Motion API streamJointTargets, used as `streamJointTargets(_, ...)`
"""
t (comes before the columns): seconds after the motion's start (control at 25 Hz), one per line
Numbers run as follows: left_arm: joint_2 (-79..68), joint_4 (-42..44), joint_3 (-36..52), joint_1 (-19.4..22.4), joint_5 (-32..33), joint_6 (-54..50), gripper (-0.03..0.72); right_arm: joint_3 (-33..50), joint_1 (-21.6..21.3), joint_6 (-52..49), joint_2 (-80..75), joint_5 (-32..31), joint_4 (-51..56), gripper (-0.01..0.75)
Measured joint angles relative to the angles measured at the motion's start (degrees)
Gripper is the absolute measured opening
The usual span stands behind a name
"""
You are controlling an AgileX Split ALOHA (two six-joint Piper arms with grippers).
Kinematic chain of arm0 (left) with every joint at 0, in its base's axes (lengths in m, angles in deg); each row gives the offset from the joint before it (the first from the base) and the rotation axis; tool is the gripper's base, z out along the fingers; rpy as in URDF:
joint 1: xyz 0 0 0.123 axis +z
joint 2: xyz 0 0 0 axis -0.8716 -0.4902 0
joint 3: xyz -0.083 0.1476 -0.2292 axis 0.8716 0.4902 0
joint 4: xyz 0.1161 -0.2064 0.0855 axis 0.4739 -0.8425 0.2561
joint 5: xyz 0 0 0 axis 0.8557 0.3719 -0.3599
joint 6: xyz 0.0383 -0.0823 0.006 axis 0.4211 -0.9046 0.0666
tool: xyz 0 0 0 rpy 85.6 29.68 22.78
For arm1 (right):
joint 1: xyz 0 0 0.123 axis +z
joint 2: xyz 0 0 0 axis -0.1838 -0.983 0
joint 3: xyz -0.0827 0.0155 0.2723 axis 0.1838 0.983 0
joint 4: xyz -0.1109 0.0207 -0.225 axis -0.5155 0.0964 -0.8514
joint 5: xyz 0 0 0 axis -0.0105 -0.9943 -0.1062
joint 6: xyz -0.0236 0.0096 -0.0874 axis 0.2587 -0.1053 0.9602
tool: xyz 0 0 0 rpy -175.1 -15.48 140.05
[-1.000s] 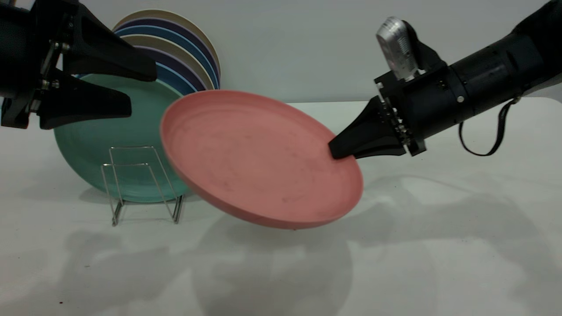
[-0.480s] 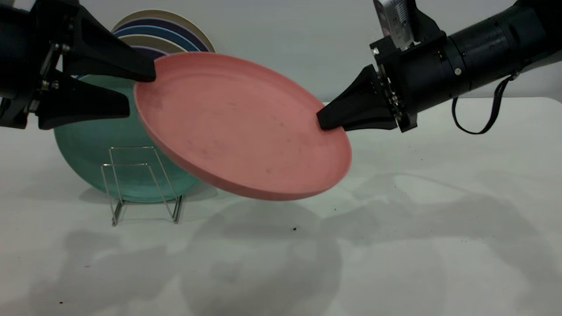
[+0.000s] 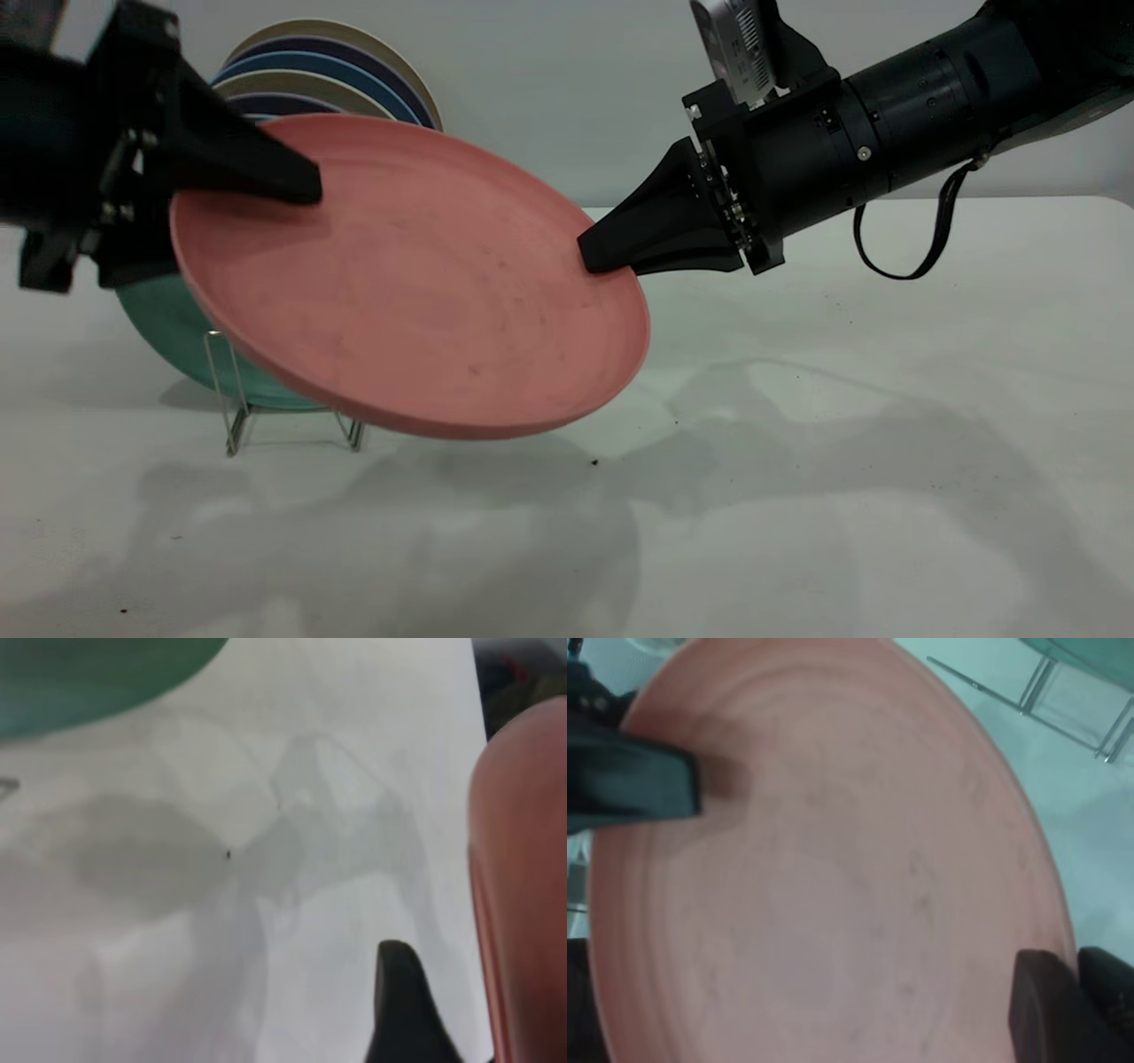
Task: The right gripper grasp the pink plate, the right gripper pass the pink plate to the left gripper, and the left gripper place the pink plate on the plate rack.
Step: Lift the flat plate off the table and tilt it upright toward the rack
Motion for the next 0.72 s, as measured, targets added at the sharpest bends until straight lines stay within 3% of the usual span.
streamJointTargets(0.2,-3.9,-2.3,-0.1,0.0,2.9,1.5,0.36,0.0,0.0,0.3,0.0,0.0,0.0,0.024)
streamJointTargets(0.44,-4.8,-4.4,-0.1,0.0,3.6,4.6,0.116,0.0,-0.1,0.7,0.0,-1.0,0.4,0.033)
streamJointTargets(0.72,-5.0,-4.5,-0.1,0.0,3.2,8.6,0.112,0.0,-0.1,0.8,0.1,-1.8,0.5,0.106)
